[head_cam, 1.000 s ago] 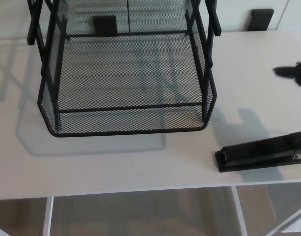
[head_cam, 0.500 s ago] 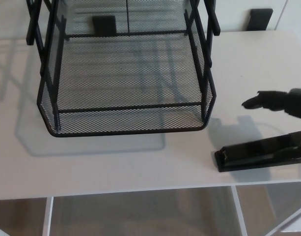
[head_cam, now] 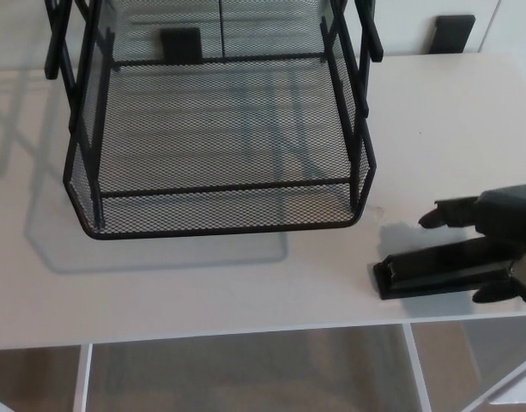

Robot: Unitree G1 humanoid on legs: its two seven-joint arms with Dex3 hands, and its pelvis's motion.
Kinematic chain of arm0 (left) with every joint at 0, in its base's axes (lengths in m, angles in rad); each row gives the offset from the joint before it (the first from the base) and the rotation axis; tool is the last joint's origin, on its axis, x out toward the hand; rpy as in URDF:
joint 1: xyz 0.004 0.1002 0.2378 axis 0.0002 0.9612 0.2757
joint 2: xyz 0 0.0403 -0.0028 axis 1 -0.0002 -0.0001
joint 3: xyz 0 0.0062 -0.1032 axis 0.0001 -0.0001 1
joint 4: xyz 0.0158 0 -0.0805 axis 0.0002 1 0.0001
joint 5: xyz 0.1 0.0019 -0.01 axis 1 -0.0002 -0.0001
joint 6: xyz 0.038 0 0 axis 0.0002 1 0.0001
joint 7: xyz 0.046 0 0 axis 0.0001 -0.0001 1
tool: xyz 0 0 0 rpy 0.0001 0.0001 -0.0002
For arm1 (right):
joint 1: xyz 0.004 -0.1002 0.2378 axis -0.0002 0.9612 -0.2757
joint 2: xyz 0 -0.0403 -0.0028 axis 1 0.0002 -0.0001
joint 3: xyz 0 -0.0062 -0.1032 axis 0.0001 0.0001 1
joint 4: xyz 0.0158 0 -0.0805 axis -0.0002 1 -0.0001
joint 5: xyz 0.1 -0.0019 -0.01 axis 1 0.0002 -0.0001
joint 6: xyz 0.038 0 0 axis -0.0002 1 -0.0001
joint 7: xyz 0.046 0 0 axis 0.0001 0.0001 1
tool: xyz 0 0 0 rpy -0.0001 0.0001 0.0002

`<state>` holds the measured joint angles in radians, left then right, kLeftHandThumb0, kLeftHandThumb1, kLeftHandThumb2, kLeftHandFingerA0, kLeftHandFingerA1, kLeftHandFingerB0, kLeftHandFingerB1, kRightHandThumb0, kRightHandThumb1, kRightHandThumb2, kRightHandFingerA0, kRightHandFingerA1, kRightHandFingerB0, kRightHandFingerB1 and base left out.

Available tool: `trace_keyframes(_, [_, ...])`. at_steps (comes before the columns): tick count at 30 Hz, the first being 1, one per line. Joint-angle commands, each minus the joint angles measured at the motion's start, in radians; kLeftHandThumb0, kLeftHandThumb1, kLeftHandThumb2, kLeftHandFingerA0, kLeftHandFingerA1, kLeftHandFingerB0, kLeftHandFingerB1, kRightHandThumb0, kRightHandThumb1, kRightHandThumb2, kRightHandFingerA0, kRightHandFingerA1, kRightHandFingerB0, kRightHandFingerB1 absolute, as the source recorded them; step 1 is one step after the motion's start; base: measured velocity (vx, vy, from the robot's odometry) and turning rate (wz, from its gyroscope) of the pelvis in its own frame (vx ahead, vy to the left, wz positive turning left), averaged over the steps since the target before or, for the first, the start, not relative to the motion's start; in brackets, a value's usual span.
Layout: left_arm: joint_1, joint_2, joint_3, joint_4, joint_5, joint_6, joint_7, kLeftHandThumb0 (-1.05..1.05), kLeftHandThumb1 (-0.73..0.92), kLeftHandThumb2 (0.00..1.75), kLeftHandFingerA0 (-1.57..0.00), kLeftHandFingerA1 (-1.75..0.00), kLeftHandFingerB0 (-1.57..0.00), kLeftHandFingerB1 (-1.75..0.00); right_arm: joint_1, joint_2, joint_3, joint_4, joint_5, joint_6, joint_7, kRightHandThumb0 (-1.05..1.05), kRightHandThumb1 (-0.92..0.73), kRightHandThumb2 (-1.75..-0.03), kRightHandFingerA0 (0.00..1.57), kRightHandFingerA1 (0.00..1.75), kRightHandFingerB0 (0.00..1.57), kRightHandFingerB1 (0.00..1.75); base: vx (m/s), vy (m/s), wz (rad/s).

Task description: The robot walks towards a desk on which a file tray is kept in the middle and a stapler is kept to its right. The robot lifts the stapler using its right hand and places it on the file tray.

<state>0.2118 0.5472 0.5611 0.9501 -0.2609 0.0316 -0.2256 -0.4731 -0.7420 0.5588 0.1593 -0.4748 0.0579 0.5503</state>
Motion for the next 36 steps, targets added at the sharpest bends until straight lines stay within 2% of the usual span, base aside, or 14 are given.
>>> trace_keyframes(1, [-0.002, 0.008, -0.003, 0.015, -0.006, 0.014, -0.001, -0.57, 0.71, 0.6, -0.48, -0.58, -0.27, -0.44, -0.02, -0.051, 0.105, 0.047, -0.335, -0.043, -0.126, -0.61, -0.57, -0.59, 0.04, 0.43, 0.1, 0.29, 0.0, 0.0, 0.0])
trace_keyframes(3, [-0.005, 0.008, 0.0, 0.016, -0.009, 0.015, -0.004, -0.52, 0.5, 0.95, -0.47, -0.67, -0.18, -0.52, -0.021, -0.046, 0.116, 0.045, -0.361, -0.031, -0.141, -0.35, -0.38, -0.94, 0.03, 0.54, 0.0, 0.5, 0.0, 0.0, 0.0])
trace_keyframes(5, [-0.006, 0.01, 0.0, 0.022, -0.01, 0.014, -0.008, -0.56, 0.71, 0.6, -0.48, -0.57, -0.26, -0.44, -0.011, -0.041, 0.125, 0.037, -0.397, -0.022, -0.183, -0.35, -0.39, -0.95, 0.03, 0.54, 0.0, 0.5, 0.0, 0.0, 0.0])
trace_keyframes(6, [0.002, 0.009, -0.004, 0.007, -0.006, 0.021, -0.005, -0.51, 0.51, 0.95, -0.48, -0.67, -0.2, -0.53, -0.008, -0.036, 0.135, 0.041, -0.421, -0.012, -0.207, -0.59, -0.58, -0.58, 0.1, 0.47, 0.16, 0.31, 0.0, 0.0, 0.0])
trace_keyframes(8, [0.006, 0.01, -0.005, 0.019, -0.004, -0.006, -0.017, -0.52, 0.51, 0.96, -0.49, -0.68, -0.18, -0.53, 0.004, -0.029, 0.142, 0.055, -0.449, -0.02, -0.288, -0.56, -0.59, -0.59, 0.18, 0.48, 0.21, 0.31, 0.0, 0.0, 0.0])
trace_keyframes(11, [-0.007, 0.006, -0.013, 0.037, 0.005, 0.0, -0.003, -0.52, 0.73, 0.61, -0.53, -0.59, -0.32, -0.45, 0.057, -0.03, 0.132, 0.07, -0.493, -0.031, -0.506, -0.49, -0.63, -0.59, 0.51, 0.58, 0.33, 0.37, 0.0, 0.0, 0.0])
trace_keyframes(12, [-0.001, 0.006, -0.021, 0.035, 0.013, -0.015, -0.013, -0.55, 0.73, 0.6, -0.53, -0.58, -0.33, -0.45, 0.071, -0.02, 0.13, 0.09, -0.511, -0.021, -0.603, -0.4, -0.68, -0.61, 0.73, 1.19, 0.36, 0.41, 0.0, 0.0, 0.0])
trace_keyframes(14, [0.001, 0.004, -0.025, 0.034, 0.015, -0.019, -0.018, -0.55, 0.73, 0.6, -0.53, -0.58, -0.33, -0.45, 0.078, -0.008, 0.136, 0.104, -0.541, 0.009, -0.672, -0.4, -0.68, -0.61, 0.73, 1.19, 0.36, 0.41, 0.0, 0.0, 0.0])
trace_keyframes(16, [-0.002, 0.003, -0.025, 0.036, 0.014, -0.017, -0.016, -0.54, 0.73, 0.62, -0.54, -0.59, -0.35, -0.45, 0.102, 0.018, 0.111, 0.119, -0.522, 0.021, -0.763, -0.21, -0.66, -0.73, 1.01, 1.67, 0.43, 0.47, 0.0, 0.0, 0.0])
trace_keyframes(17, [-0.005, 0.004, -0.03, 0.039, 0.019, -0.015, -0.012, -0.55, 0.73, 0.62, -0.54, -0.57, -0.35, -0.44, 0.119, 0.026, 0.092, 0.13, -0.501, -0.001, -0.828, -0.27, -0.5, -0.96, 1.28, 1.37, 0.43, 0.63, 0.0, 0.0, 0.0])
trace_keyframes(19, [-0.011, 0.005, -0.035, 0.047, 0.026, -0.014, -0.003, -0.55, 0.74, 0.61, -0.56, -0.57, -0.37, -0.44, 0.123, 0.027, 0.093, 0.171, -0.503, -0.047, -0.946, -0.22, -0.62, -0.71, 0.89, 1.59, 0.75, 0.68, 0.0, 0.0, 0.0])
trace_keyframes(26, [0.002, 0.006, -0.041, 0.037, 0.03, -0.032, -0.019, -0.55, 0.76, 0.61, -0.58, -0.59, -0.38, -0.45, 0.144, 0.02, 0.086, 0.188, -0.479, -0.096, -1.004, -0.24, -0.6, -0.69, 0.93, 1.14, 0.88, 0.66, 0.0, 0.0, 0.0])
trace_keyframes(31, [0.015, 0.007, -0.048, 0.019, 0.034, -0.025, -0.023, -0.54, 0.77, 0.63, -0.56, -0.57, -0.36, -0.44, 0.168, 0.022, 0.065, 0.205, -0.447, -0.13, -1.057, -0.23, -0.59, -0.68, 0.92, 1.43, 0.93, 0.78, 0.0, 0.0, 0.0])
trace_keyframes(36, [0.004, 0.009, -0.056, 0.039, 0.039, -0.026, -0.018, -0.53, 0.79, 0.63, -0.56, -0.58, -0.36, -0.44, 0.206, 0.024, 0.027, 0.188, -0.406, -0.13, -1.05, -0.14, -0.58, -0.88, 0.88, 1.14, 0.89, 0.99, 0.0, 0.0, 0.0])
